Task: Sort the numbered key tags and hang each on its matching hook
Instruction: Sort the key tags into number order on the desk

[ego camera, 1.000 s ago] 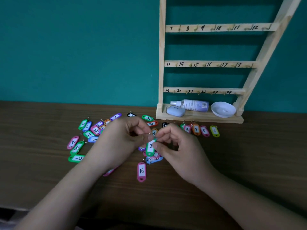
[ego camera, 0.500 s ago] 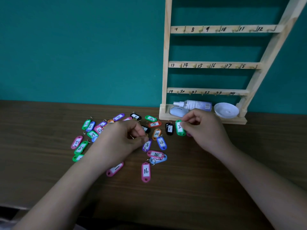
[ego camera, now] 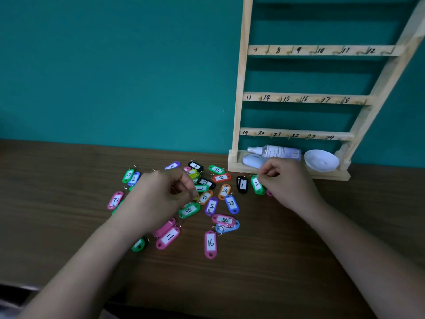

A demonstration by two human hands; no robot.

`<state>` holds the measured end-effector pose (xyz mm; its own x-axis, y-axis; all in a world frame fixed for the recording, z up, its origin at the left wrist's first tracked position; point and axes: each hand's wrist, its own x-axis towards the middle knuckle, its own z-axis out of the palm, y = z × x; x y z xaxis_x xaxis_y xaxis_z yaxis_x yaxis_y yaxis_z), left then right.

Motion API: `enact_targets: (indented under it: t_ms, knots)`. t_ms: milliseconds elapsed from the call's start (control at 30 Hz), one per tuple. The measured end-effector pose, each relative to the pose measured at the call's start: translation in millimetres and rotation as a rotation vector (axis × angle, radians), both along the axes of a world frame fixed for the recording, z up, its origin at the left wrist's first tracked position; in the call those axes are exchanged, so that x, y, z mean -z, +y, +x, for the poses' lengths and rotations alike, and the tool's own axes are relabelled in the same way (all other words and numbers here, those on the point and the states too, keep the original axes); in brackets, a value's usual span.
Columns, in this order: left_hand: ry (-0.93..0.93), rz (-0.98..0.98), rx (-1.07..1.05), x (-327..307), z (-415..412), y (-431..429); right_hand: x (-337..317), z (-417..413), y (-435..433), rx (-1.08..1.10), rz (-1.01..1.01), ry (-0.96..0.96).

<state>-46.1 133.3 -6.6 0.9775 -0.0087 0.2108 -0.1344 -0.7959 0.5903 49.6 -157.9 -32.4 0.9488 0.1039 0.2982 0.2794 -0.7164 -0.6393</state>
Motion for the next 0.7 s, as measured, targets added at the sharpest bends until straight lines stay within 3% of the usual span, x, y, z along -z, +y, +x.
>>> enact_targets:
  t_ms: [300, 700]
  knots:
    - [-0.013, 0.009, -0.114, -6.4, 4.3, 25.2, -3.1, -11.5, 9.8, -0.032, -0.083, -0.152]
    - [0.019, 0.024, -0.190, -8.9, 1.3, 64.5, 5.6, -46.6, 69.6, -0.389, -0.122, -0.228]
